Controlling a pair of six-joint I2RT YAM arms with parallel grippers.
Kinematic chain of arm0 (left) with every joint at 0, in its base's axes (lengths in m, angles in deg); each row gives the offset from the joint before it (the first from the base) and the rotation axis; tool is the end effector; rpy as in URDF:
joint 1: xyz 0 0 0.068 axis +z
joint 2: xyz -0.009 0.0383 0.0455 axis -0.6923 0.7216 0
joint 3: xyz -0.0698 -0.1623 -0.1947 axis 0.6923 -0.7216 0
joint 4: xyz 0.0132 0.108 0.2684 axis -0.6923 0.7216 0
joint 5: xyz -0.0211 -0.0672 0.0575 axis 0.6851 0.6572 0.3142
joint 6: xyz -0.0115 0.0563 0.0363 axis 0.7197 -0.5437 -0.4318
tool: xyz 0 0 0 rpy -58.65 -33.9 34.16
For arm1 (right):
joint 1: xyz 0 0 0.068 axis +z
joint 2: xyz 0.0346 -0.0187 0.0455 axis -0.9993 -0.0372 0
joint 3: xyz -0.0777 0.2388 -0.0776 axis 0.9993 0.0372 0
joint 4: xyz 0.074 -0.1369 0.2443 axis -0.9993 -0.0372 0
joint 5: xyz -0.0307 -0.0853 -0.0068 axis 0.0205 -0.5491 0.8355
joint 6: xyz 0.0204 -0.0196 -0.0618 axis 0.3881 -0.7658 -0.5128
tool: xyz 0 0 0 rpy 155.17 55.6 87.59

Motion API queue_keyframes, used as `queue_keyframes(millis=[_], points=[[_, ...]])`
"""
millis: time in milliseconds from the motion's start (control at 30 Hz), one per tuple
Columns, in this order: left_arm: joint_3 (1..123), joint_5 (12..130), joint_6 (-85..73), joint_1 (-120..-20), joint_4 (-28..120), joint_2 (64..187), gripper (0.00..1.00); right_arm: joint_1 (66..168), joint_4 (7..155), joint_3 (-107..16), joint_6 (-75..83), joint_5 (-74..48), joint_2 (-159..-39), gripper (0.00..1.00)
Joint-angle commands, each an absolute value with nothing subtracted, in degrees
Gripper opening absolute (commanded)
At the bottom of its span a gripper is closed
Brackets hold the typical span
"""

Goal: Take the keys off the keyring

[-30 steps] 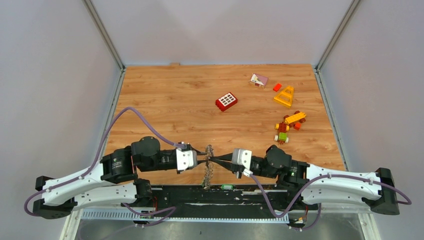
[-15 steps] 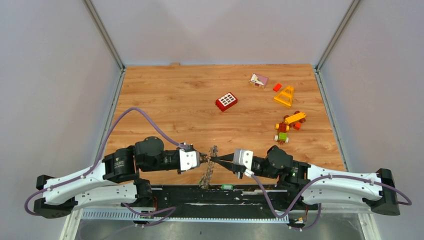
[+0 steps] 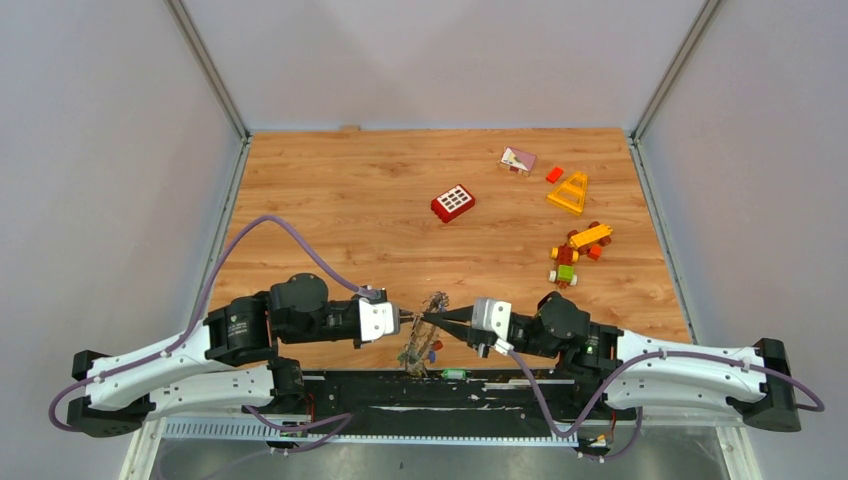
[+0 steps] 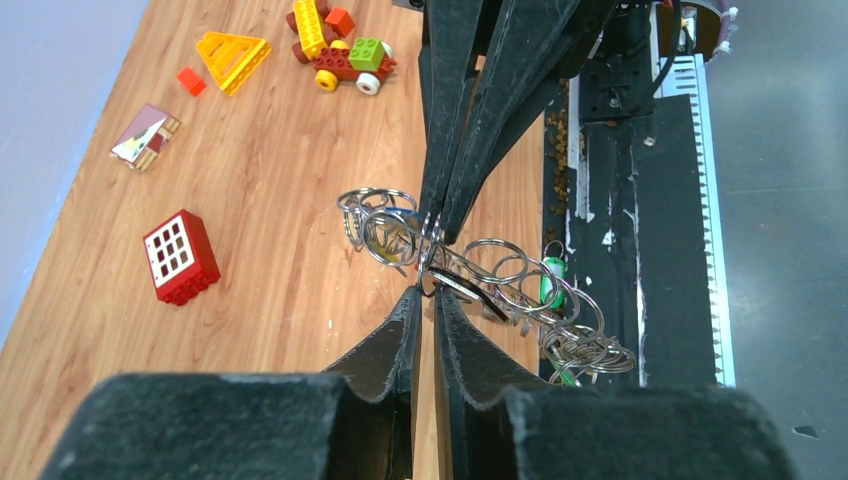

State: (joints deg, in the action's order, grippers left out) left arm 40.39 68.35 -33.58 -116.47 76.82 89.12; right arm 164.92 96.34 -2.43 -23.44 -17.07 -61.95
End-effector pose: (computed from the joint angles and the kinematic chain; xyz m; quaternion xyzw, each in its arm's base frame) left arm 0.0555 -0.1951 0.3489 0.5808 0.5569 -0.3156 0.5029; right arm 0.0516 0.2421 0.3017 -0.5325 0.4313 0.3648 0.6304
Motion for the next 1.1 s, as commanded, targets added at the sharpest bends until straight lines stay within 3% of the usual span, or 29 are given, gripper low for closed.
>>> queue_keyframes(millis=[0, 400, 500, 633, 1067], points=[[41.6, 67.9, -33.7, -116.6, 75.7, 89.0, 0.14, 164.9, 105.3, -1.6, -23.5, -16.8, -59.7, 0.0], [41.4, 68.8, -33.4, -116.5, 73.7, 89.5, 0.04, 164.9, 107.1, -0.8, -23.8, -15.8, -59.5, 0.0], [41.4, 69.2, -33.4, -116.6, 73.7, 89.2, 0.19, 164.9, 107.0, -0.7, -23.8, -16.0, -59.2, 0.0], [41.4, 69.6, -33.2, -116.6, 72.9, 88.5, 0.29, 164.9, 106.9, -0.6, -23.8, -16.0, -59.0, 0.0], [41.3, 71.6, -32.6, -116.6, 71.4, 88.9, 0.3, 164.9, 106.4, -1.0, -24.1, -16.3, -59.2, 0.0]])
